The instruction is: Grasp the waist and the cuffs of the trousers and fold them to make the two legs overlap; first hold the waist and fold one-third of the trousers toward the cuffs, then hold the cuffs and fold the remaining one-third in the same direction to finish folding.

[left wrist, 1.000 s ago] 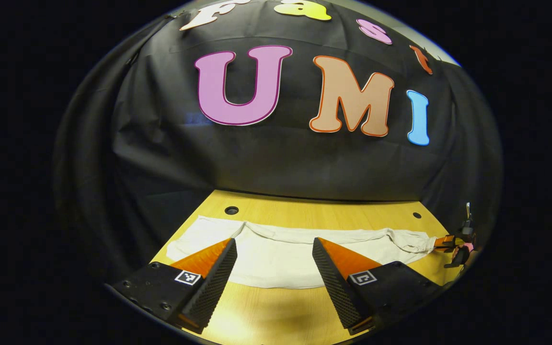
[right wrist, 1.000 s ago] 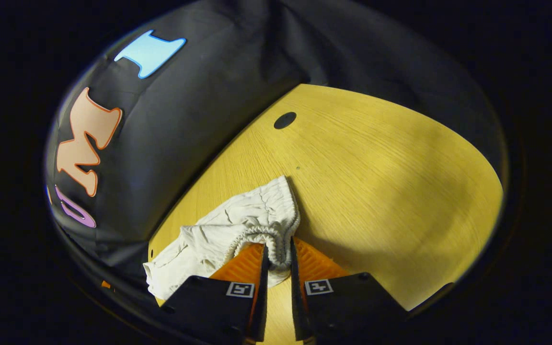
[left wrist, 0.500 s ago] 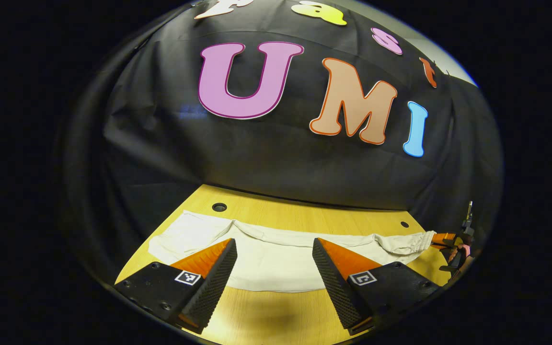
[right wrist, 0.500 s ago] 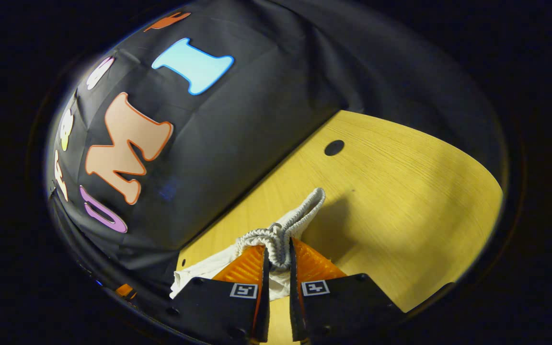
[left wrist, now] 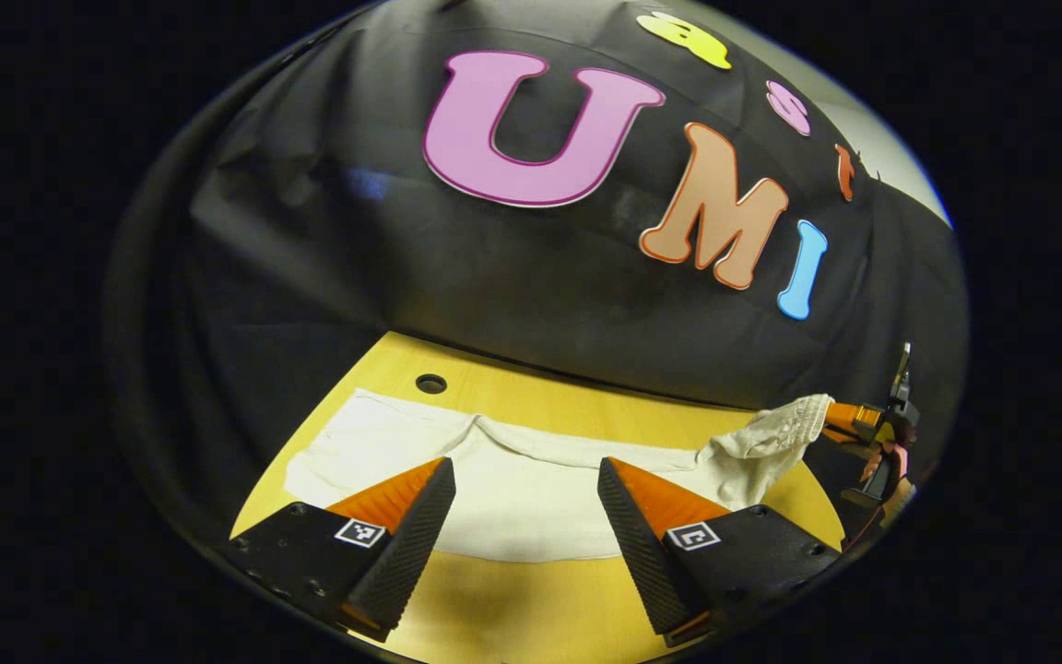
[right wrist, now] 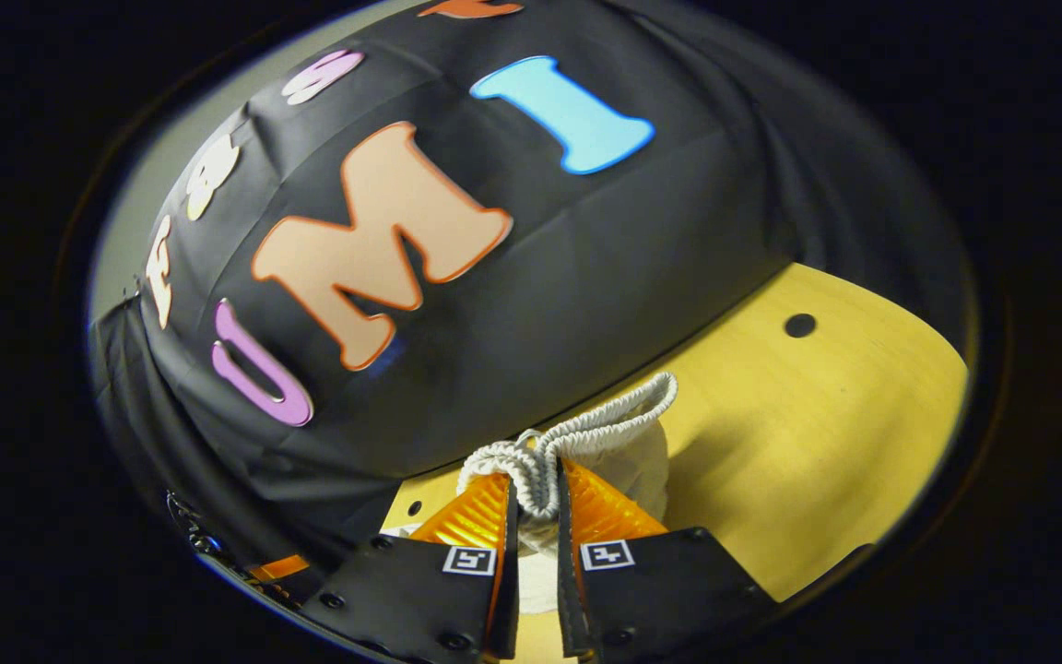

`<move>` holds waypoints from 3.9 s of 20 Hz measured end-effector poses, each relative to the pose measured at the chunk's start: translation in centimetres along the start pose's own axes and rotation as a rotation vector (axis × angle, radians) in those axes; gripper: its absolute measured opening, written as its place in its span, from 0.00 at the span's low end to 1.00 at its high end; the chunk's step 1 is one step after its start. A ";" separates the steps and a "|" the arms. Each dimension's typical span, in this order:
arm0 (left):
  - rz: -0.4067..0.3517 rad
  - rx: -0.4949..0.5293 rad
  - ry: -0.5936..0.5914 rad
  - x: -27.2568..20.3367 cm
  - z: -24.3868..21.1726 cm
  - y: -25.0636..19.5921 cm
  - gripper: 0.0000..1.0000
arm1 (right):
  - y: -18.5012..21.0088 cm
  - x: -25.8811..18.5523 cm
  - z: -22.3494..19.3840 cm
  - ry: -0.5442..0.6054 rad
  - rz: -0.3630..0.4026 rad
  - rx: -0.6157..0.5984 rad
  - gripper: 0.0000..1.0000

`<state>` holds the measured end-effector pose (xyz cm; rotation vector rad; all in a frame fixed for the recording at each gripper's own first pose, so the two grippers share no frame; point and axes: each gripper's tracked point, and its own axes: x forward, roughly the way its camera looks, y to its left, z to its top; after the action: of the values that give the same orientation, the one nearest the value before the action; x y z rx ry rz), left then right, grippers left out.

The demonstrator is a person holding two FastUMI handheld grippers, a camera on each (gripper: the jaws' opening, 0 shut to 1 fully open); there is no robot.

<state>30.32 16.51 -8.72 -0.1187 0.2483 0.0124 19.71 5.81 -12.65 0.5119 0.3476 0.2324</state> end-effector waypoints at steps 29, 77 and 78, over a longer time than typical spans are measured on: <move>0.301 0.095 0.270 7.1 -9.3 20.9 0.95 | 5.9 5.5 -9.3 0.216 -0.180 -0.363 0.96; -0.287 0.431 0.077 12.2 -2.3 -27.8 0.00 | -8.3 -13.4 3.2 0.088 -0.211 -0.448 0.96; -0.293 0.448 0.094 13.0 -3.9 -28.7 0.02 | -9.0 -13.6 3.3 0.092 -0.214 -0.448 0.96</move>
<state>42.75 -12.47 -12.39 0.2916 0.3198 -0.3397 9.65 -7.36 -10.95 0.0208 0.4229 0.1205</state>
